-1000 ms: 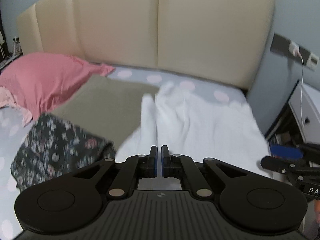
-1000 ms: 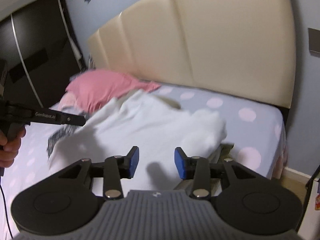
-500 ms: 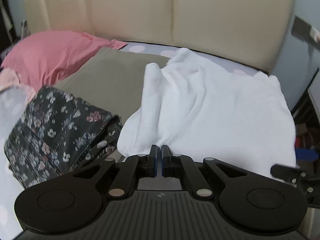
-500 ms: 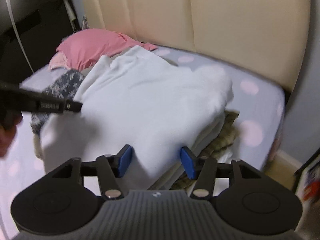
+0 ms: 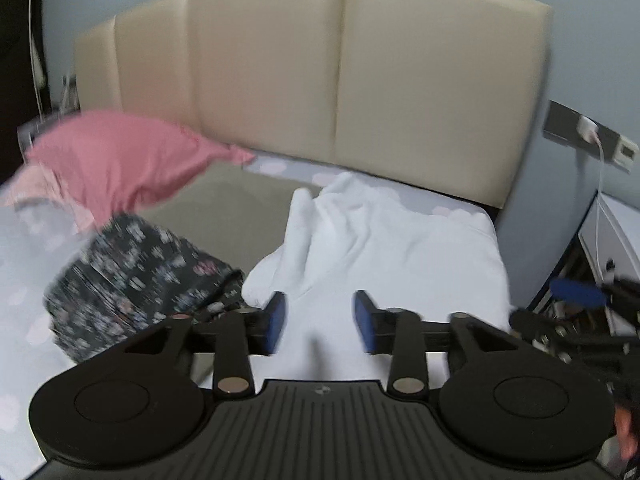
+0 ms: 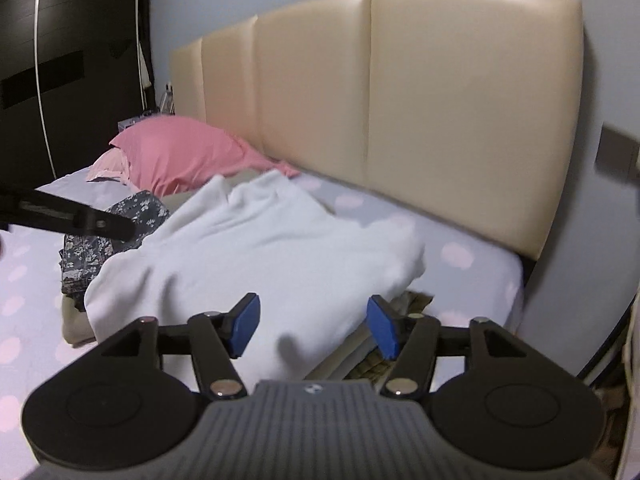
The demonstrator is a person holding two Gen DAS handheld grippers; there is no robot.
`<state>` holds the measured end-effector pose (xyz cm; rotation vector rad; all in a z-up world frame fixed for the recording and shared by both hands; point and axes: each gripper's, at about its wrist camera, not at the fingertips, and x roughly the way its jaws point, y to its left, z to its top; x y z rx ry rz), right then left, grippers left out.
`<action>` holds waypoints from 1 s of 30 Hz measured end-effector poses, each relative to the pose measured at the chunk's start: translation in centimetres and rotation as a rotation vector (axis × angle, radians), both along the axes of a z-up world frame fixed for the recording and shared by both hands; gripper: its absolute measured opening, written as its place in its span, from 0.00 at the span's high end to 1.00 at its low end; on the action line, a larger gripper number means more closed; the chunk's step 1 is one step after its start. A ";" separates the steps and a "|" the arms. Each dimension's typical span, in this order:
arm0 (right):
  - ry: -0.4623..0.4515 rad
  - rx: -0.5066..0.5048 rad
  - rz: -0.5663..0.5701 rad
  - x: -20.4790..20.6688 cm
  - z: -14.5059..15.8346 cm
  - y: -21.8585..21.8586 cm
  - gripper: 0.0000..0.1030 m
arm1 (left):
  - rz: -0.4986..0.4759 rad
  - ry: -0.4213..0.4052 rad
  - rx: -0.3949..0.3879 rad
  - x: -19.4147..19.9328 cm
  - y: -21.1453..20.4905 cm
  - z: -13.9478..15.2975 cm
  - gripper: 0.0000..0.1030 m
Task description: Fold clothes
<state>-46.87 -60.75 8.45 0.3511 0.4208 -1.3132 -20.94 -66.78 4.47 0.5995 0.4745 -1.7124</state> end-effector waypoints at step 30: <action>-0.075 -0.014 -0.028 -1.3 1.1 11.9 0.23 | 0.217 0.006 -0.011 -3.0 15.7 -2.7 0.28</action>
